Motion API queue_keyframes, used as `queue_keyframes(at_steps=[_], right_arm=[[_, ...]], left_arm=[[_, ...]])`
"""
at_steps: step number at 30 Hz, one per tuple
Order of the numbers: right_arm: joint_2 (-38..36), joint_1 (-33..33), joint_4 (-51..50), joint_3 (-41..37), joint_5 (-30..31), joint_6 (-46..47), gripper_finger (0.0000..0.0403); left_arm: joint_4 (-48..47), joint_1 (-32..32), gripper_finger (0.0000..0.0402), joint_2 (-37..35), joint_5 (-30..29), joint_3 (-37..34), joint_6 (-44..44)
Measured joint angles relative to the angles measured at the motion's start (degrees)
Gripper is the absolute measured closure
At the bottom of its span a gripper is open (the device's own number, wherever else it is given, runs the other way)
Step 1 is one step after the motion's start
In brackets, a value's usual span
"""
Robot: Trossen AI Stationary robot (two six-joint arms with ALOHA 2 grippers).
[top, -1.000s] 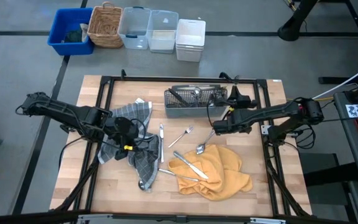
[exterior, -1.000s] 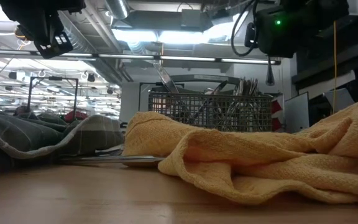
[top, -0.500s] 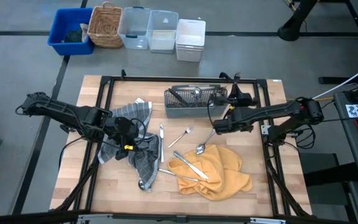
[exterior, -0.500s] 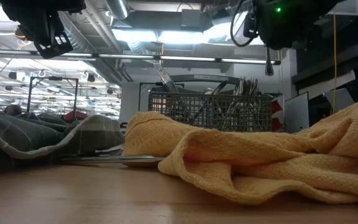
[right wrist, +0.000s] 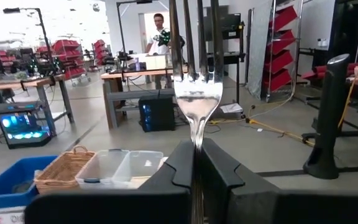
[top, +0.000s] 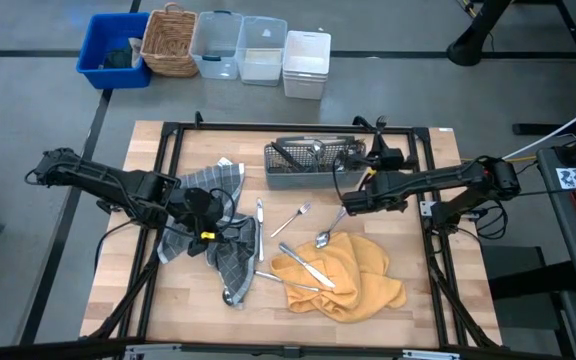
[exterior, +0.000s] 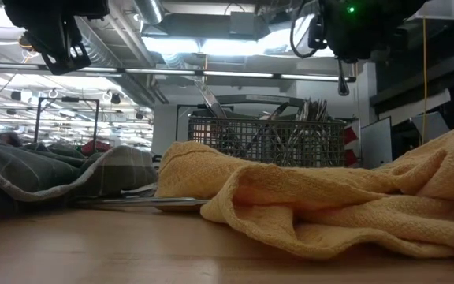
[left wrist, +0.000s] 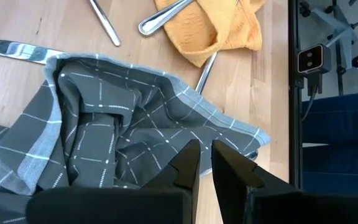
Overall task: Sort silverware
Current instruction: Put the silver fork into the gray silverware basket
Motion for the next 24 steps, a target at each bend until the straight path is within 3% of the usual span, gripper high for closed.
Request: queue_keyframes(at_steps=[11,24], right_arm=[[0.9,0.0,9.3,0.0,-1.5,-5.8,0.0388],[11.4,-2.7,9.7,-0.1,-1.3,-6.0,0.0388]], left_arm=[[0.0,0.0,0.0370,0.0,-1.8,0.0,0.0],[0.0,0.0,0.0370,0.0,-1.8,0.0,-0.5]])
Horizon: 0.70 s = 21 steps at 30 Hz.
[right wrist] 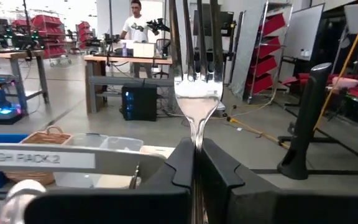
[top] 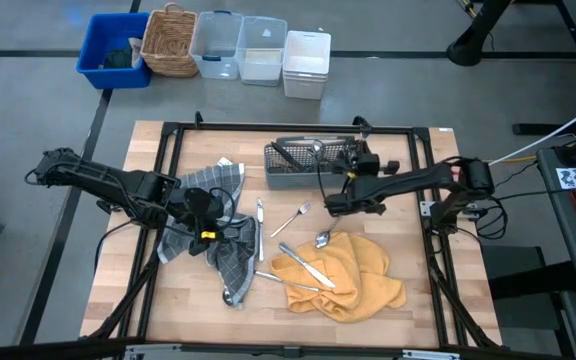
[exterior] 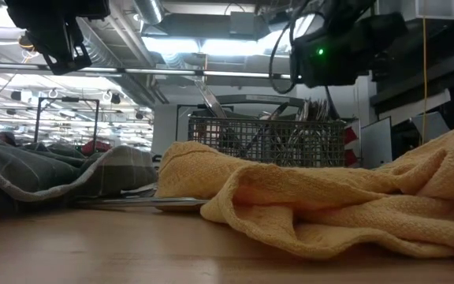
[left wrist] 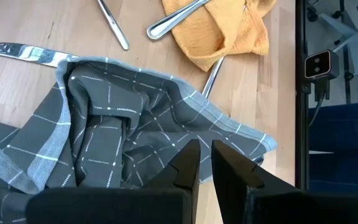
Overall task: Sort silverware
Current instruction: Put the silver fork into the gray silverware basket
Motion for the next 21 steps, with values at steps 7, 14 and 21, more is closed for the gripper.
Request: queue_keyframes(at_steps=[7,14,21], right_arm=[[3.1,-1.6,1.3,0.0,0.5,1.7,0.0388],[3.7,-1.5,3.0,0.0,-2.0,1.2,0.0388],[3.7,-1.5,3.3,0.0,-5.2,1.3,0.0377]], left_arm=[[0.0,0.0,0.0370,0.0,0.0,0.0,-0.2],[0.0,0.0,0.0370,0.0,-0.4,0.0,-0.2],[0.0,0.0,0.0370,0.0,-0.4,0.0,-0.1]])
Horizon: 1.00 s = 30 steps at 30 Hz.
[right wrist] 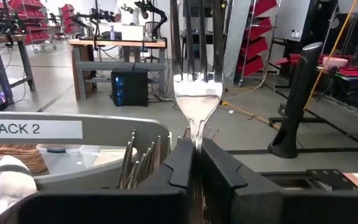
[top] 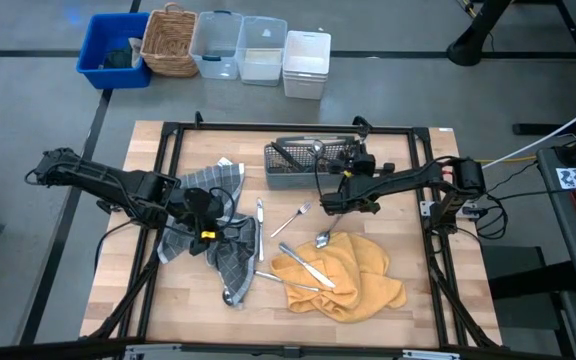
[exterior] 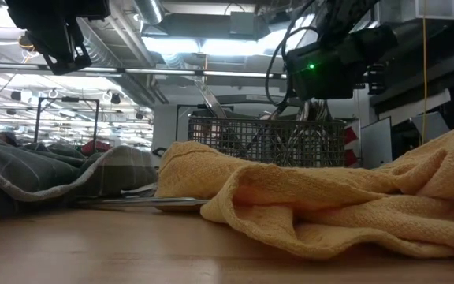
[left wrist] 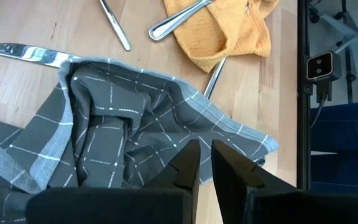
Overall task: Sort silverware
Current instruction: Put the silver fork into the gray silverware basket, then put the silver spoon into the gray utensil holder
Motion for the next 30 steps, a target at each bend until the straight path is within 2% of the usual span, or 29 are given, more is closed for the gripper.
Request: queue_keyframes(at_steps=[10,15,17,20,30], right_arm=[[-0.1,0.1,0.6,0.8,-2.6,0.2,0.0273],[-0.1,0.2,-6.7,6.4,-8.9,-1.8,0.0258],[-0.1,0.5,-11.0,9.9,-12.3,-5.5,0.0259],[-0.1,2.0,-16.9,16.0,-13.2,-11.2,0.0266],[-2.7,10.8,-17.3,35.7,-13.0,-40.1,0.0274]], left_arm=[[0.0,0.0,0.0370,0.0,0.0,0.0,0.7],[0.0,0.0,0.0370,0.0,-0.1,0.0,1.4],[0.0,0.0,0.0370,0.0,-0.1,0.0,1.4],[0.0,0.0,0.0370,0.0,-0.1,0.0,1.5],[0.6,-0.1,0.0370,0.0,0.0,0.0,2.2]])
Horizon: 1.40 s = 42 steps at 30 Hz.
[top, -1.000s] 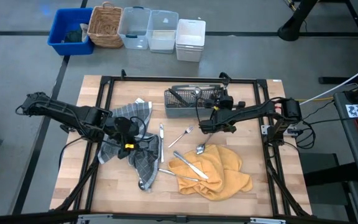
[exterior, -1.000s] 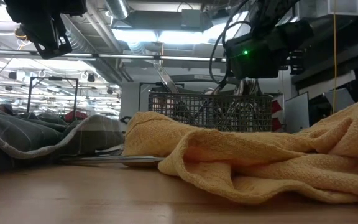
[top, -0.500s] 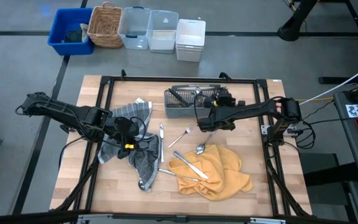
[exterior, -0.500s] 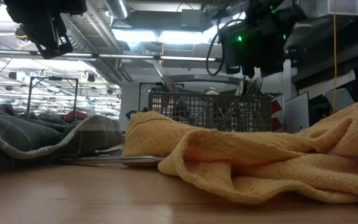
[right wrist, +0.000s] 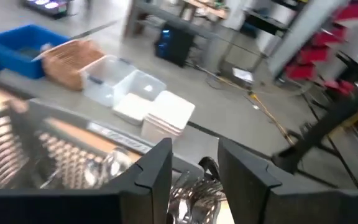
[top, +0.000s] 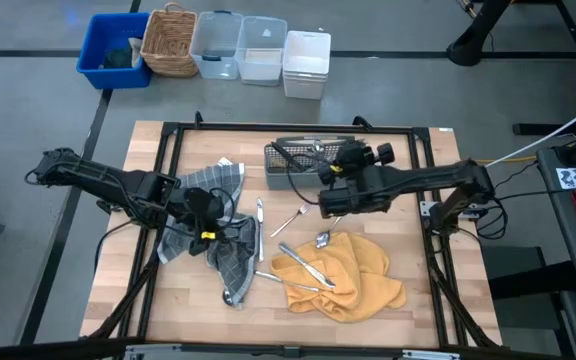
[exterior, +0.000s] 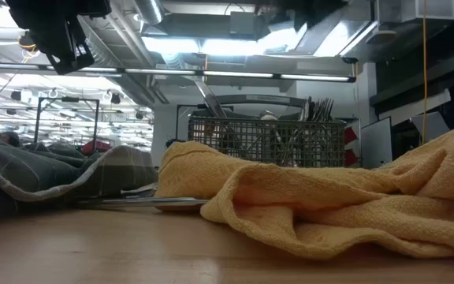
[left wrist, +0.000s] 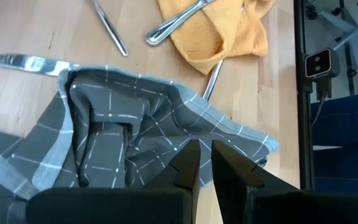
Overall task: Sort silverware
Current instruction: Put the silver spoon into the gray utensil holder
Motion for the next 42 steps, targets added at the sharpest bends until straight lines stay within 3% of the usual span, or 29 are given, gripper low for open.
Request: queue_keyframes(at_steps=[4,8,15,19,26,30,42], right_arm=[[-1.1,3.2,0.0,5.9,-6.7,-12.4,0.0275],[-2.9,6.6,1.5,7.8,-18.8,-23.9,0.0275],[-4.5,10.8,11.5,7.8,-37.4,-32.2,0.0275],[-4.6,11.6,25.7,3.8,-45.6,-40.0,0.0275],[-4.5,10.3,53.6,-8.3,-65.4,-49.5,0.0275],[-4.5,8.3,60.9,-12.0,-68.5,-49.7,0.0275],[-8.5,-0.6,55.5,-12.3,-76.6,-55.7,0.0275]], left_arm=[[1.4,0.0,0.0370,0.0,0.2,0.0,3.0],[2.1,-1.1,0.0370,0.0,1.9,0.0,6.4],[2.5,-9.1,0.0370,2.5,2.8,0.0,10.0],[2.6,-14.5,0.0370,7.0,2.9,0.0,12.9],[3.2,-19.6,0.0370,16.7,1.6,0.0,20.1],[5.8,-20.4,0.0370,22.2,0.5,0.0,23.0],[12.1,-20.3,0.0288,31.2,-0.9,0.0,29.5]])
